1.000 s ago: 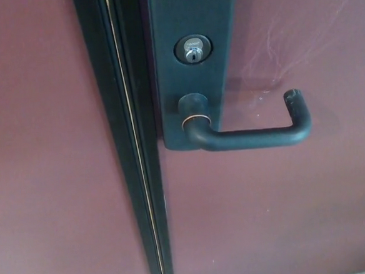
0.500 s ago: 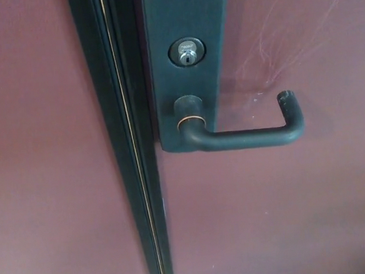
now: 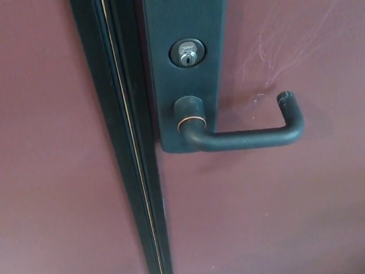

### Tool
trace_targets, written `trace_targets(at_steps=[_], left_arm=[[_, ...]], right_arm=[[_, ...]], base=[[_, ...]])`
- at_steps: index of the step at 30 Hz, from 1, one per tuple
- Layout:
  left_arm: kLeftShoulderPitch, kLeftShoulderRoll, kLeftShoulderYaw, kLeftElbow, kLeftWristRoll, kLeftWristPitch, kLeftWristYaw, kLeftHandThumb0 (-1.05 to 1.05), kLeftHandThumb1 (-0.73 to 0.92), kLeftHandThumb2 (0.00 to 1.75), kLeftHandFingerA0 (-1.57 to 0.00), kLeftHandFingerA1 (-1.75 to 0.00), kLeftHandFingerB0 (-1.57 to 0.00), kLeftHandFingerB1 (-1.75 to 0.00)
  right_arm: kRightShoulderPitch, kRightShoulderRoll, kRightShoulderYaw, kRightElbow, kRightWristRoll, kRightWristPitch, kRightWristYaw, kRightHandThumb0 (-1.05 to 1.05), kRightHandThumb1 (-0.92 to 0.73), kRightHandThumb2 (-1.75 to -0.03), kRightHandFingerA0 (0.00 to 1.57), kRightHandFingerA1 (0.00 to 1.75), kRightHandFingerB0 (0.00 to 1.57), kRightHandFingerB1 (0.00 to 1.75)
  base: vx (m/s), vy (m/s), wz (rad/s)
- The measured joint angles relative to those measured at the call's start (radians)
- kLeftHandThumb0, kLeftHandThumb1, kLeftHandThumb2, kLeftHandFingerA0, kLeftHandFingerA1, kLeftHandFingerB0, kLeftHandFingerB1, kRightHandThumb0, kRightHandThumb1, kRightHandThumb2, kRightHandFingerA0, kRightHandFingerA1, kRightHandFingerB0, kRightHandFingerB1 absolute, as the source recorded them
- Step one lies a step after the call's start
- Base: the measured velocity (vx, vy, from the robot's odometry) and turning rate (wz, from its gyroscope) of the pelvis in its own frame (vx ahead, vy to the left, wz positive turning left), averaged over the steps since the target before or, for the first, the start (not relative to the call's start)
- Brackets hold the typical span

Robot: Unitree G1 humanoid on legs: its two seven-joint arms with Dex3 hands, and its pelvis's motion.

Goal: The robot walks towards the door handle and put its right hand on it and twist the handle

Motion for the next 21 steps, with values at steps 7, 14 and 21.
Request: trace_targets(at_steps=[7, 14, 21], left_arm=[[-0.011, -0.007, 0.002, 0.000, 0.000, 0.000, 0.000, -0.69, 0.81, 0.65, -0.53, -0.42, -0.45, -0.38], [-0.035, -0.017, 0.005, 0.000, 0.000, 0.000, 0.000, -0.71, 0.72, 0.69, -0.54, -0.46, -0.46, -0.41], [-0.069, -0.025, 0.012, -0.001, -0.001, 0.000, 0.000, -0.65, 0.79, 0.63, -0.61, -0.45, -0.52, -0.41]], right_arm=[[-0.073, 0.047, 0.107, 0.291, -0.046, -0.033, -0.136, -0.52, -0.63, -0.59, 0.54, 0.41, 0.37, 0.34], [-0.144, 0.053, 0.172, 0.607, -0.079, -0.071, -0.275, -0.48, -0.66, -0.61, 0.39, 0.36, 0.28, 0.31], [-0.209, 0.052, 0.210, 0.880, -0.098, -0.108, -0.411, -0.56, -0.54, -0.77, 0.23, 0.42, 0.14, 0.37]], base=[[0.00, 0.000, 0.00], [0.00, 0.000, 0.00], [0.00, 0.000, 0.00]])
